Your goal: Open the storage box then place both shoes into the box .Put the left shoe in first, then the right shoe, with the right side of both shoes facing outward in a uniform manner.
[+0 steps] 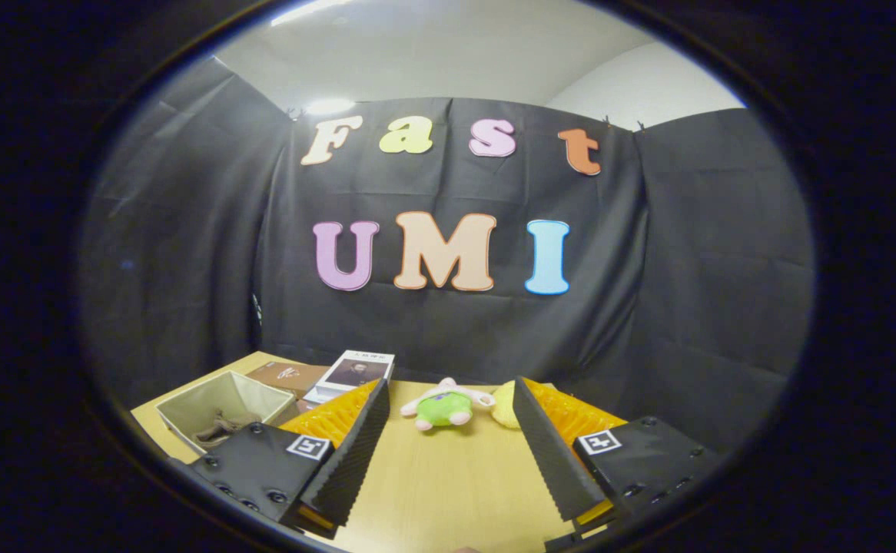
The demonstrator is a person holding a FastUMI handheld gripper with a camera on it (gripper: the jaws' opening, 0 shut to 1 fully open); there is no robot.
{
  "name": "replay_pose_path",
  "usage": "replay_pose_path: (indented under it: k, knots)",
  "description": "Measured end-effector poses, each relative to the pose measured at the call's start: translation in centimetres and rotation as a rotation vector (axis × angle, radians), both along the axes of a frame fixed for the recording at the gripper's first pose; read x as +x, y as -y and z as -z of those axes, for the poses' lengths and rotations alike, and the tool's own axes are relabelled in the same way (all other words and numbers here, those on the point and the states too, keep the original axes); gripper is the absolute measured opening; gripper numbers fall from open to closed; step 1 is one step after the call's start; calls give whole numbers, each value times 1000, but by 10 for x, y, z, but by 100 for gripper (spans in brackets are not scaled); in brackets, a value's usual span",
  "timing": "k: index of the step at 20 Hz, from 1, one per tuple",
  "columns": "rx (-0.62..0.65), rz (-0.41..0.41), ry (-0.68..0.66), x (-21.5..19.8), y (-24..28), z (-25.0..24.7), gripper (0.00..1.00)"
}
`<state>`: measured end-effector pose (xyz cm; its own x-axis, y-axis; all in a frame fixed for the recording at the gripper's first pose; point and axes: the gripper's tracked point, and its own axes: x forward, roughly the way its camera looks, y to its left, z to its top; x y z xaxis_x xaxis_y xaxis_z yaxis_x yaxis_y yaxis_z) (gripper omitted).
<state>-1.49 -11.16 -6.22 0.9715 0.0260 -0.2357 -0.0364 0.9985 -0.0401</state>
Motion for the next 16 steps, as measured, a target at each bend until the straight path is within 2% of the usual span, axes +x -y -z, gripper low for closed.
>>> replay_pose_path:
  k: [5, 16]
  knots:
    - [42, -5, 15, 0, -7, -5, 100]
    - [39, 25, 20, -3, -12, -13, 100]
